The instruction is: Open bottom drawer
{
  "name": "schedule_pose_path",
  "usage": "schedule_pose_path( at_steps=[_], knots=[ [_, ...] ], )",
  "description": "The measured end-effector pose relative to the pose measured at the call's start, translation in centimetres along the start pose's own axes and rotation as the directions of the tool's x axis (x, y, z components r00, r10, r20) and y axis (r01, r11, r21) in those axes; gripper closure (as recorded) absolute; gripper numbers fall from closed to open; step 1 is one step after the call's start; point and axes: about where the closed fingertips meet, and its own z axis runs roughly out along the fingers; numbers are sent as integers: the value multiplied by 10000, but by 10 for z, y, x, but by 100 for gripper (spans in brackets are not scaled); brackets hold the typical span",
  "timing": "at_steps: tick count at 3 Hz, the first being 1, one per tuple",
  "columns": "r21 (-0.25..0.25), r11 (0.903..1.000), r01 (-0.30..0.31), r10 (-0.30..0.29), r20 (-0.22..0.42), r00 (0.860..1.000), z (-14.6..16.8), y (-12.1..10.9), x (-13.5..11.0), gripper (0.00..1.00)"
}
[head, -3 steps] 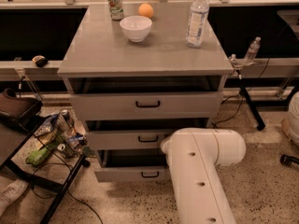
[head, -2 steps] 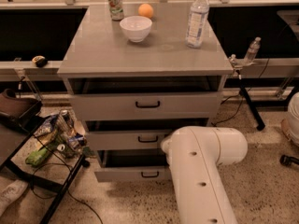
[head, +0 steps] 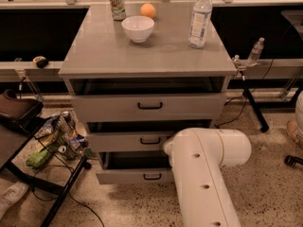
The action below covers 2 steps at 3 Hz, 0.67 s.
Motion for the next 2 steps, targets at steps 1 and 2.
schedule_pose_path(
  at_steps=[1,2],
  knots=[
    [-1,10000,0,0,0,10000,0,0,0,34],
    [-1,10000,0,0,0,10000,0,0,0,11]
  ],
)
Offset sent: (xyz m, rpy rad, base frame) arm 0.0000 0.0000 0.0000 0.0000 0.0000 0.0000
